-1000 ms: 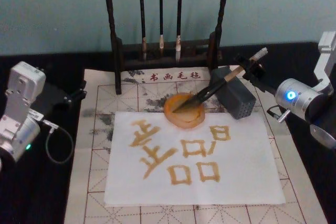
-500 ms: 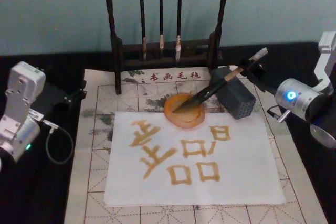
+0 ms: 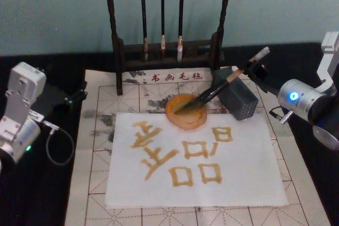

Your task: Pick up the brush from the inkstone, write on the paper, then place the brush back to its original position.

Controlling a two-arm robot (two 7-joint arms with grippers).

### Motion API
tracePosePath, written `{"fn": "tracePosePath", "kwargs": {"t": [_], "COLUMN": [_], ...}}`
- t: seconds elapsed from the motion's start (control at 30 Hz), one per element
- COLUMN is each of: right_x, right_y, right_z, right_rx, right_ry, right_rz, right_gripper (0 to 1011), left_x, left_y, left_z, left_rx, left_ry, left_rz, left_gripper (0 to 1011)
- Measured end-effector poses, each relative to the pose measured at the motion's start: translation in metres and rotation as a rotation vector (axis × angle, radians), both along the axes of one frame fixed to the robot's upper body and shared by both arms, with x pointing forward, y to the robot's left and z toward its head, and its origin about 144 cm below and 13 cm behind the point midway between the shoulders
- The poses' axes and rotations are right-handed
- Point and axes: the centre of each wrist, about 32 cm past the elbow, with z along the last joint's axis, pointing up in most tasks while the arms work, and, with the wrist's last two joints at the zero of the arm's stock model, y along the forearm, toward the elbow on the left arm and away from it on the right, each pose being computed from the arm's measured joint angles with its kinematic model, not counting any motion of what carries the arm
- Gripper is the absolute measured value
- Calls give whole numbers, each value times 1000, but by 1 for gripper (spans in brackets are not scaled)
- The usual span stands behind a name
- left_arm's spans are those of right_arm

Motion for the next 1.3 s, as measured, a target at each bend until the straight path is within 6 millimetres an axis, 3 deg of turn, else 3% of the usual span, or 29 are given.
{"fn": "tracePosePath", "kwargs": {"t": [0.67, 1.3], "right_x": [0, -18], "right_y": [0, 4], "right_z": [0, 9], "right_rx": [-3, -114], "right_ry": [-3, -220], "right_rz": [1, 41], "right_gripper": [181, 181], "left_x": [0, 0], "left_y": [0, 0], "left_z": [0, 0], "left_rx": [0, 0], "left_ry": [0, 0], "left_rz": [0, 0], "left_gripper": [1001, 1001]}}
